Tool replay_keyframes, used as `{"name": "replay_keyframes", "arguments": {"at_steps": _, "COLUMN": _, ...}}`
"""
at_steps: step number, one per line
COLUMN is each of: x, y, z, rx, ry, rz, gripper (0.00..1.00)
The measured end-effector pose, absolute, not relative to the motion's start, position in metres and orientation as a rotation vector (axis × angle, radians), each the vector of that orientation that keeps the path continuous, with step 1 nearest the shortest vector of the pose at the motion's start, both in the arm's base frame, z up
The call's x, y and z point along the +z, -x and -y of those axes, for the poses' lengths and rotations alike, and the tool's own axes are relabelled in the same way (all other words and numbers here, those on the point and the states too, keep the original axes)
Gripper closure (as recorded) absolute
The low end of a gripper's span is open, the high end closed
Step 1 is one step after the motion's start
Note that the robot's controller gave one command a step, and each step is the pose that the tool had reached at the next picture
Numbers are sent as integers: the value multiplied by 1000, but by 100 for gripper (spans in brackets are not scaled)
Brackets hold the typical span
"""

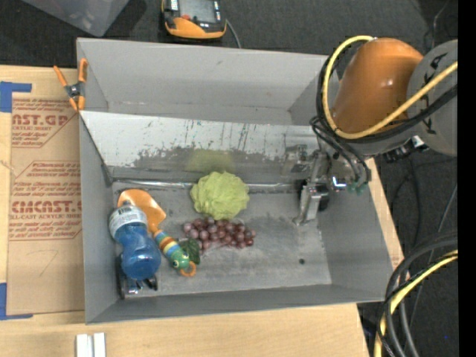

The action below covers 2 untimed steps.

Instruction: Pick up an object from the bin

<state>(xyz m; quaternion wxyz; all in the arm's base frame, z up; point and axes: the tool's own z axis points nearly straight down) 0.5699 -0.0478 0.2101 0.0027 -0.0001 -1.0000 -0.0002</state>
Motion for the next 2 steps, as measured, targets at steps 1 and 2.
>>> {"name": "replay_keyframes", "arguments": {"at_steps": 1, "x": 215, "y": -571, "z": 48, "rx": 0, "ry": -2, "rz": 3144, "gripper": 0}}
{"name": "replay_keyframes", "arguments": {"at_steps": 2, "x": 102, "y": -564, "z": -10, "rx": 1, "ry": -299, "rz": 3132, "gripper": 0}}
